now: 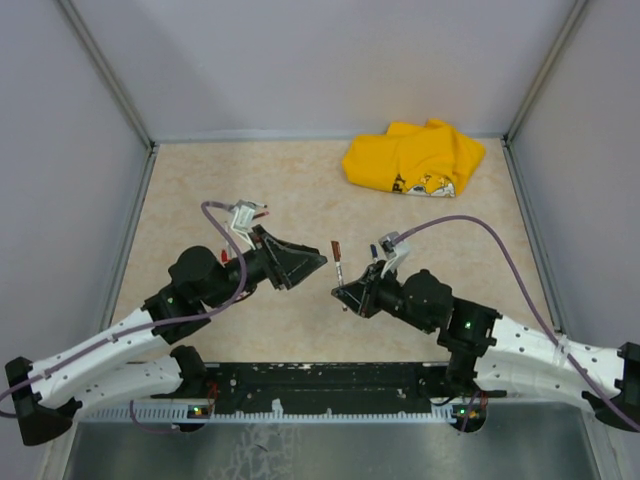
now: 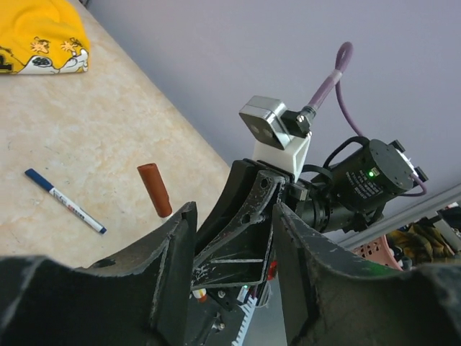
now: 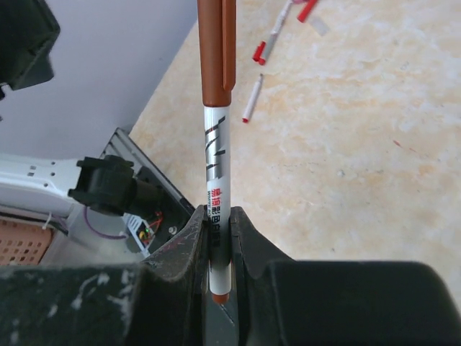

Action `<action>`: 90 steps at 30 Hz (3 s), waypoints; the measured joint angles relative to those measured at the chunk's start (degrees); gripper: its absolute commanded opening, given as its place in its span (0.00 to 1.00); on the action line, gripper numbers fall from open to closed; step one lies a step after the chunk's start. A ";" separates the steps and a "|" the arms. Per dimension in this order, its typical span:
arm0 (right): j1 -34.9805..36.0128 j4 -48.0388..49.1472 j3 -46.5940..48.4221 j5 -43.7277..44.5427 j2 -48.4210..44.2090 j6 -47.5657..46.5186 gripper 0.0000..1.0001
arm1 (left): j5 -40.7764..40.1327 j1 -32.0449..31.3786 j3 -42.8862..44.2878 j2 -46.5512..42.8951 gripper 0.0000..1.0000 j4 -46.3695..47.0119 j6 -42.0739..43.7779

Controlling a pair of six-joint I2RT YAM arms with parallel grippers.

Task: Insert the pens into the pen caps
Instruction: Press the pen cap onto the pen, then place the pen at the center of the board.

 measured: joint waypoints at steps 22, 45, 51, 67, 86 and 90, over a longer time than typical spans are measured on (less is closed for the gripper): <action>-10.91 -26.40 13.53 5.86 21.55 -1.01 0.00 | -7.21 19.82 10.08 14.51 0.58 -33.97 8.59; -18.51 -25.35 16.76 4.68 43.67 -6.99 0.04 | -16.17 20.94 1.25 3.34 0.59 -38.21 21.31; -18.82 -24.20 16.81 4.83 47.12 -6.99 0.08 | -16.94 20.94 0.85 1.99 0.59 -38.25 21.11; -19.98 -22.58 18.58 6.91 51.87 -7.02 0.17 | -16.96 20.92 0.85 1.97 0.59 -38.23 20.96; -20.02 -22.23 18.69 7.43 52.13 -8.17 0.30 | -16.96 20.94 0.85 1.97 0.59 -38.23 20.81; -20.13 -22.62 18.97 5.42 50.34 -9.01 0.33 | -16.96 20.92 0.85 1.97 0.60 -38.23 20.76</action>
